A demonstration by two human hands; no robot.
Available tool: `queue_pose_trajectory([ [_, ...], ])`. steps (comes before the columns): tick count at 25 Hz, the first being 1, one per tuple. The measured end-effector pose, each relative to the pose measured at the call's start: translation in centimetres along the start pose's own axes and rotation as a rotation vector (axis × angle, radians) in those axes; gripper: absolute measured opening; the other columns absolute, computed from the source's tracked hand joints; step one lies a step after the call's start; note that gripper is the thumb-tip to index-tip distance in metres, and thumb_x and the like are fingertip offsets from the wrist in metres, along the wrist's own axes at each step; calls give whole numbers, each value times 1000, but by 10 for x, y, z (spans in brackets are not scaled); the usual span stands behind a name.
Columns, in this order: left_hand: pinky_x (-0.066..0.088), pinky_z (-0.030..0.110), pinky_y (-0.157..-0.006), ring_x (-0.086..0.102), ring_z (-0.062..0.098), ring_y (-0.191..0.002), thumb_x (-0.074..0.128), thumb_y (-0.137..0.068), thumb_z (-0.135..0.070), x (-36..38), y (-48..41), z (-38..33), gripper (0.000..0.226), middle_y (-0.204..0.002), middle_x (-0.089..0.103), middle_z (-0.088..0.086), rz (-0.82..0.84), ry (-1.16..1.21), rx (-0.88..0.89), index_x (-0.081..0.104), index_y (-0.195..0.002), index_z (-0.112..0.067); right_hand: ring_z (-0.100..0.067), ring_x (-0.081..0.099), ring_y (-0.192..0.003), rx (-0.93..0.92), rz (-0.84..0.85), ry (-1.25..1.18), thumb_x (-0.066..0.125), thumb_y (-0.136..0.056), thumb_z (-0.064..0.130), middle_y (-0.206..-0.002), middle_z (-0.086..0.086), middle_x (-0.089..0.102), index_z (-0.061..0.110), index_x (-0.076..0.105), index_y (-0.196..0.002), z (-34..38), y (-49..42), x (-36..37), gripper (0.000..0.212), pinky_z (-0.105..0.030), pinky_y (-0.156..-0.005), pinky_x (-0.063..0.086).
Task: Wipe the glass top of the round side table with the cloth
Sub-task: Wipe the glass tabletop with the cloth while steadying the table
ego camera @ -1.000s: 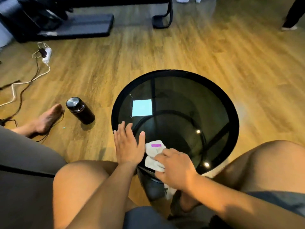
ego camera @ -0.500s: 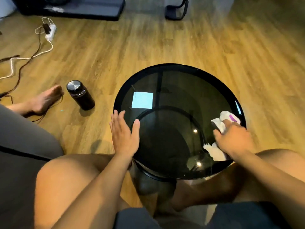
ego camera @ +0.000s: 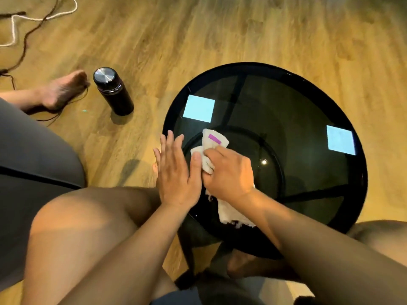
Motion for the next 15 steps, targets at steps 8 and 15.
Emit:
queue_pose_trajectory([
  [8,-1,41,-124,7,22,-153,26,-99,-48,0,-2,1,62,-162,24,11,-18,28,11,36,-146,-9,-26,45,-114,246,-149,119,49,-87,44,-125,-4,51,20,62,-116,-38,-168,12,40,-35,-88,37],
  [15,3,40,-125,9,18,-153,29,-99,-46,1,-5,2,58,-161,27,9,6,4,-2,37,-146,-12,-31,51,-112,230,-87,91,44,-93,48,-116,-9,59,17,64,-112,-49,-214,19,42,-34,-82,39],
])
Point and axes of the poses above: each hand's wrist, its own y-axis away from the middle knuckle, its own x-axis out of the palm, z = x × y, the point moved 8 cm from there along -y, towards the middle knuckle
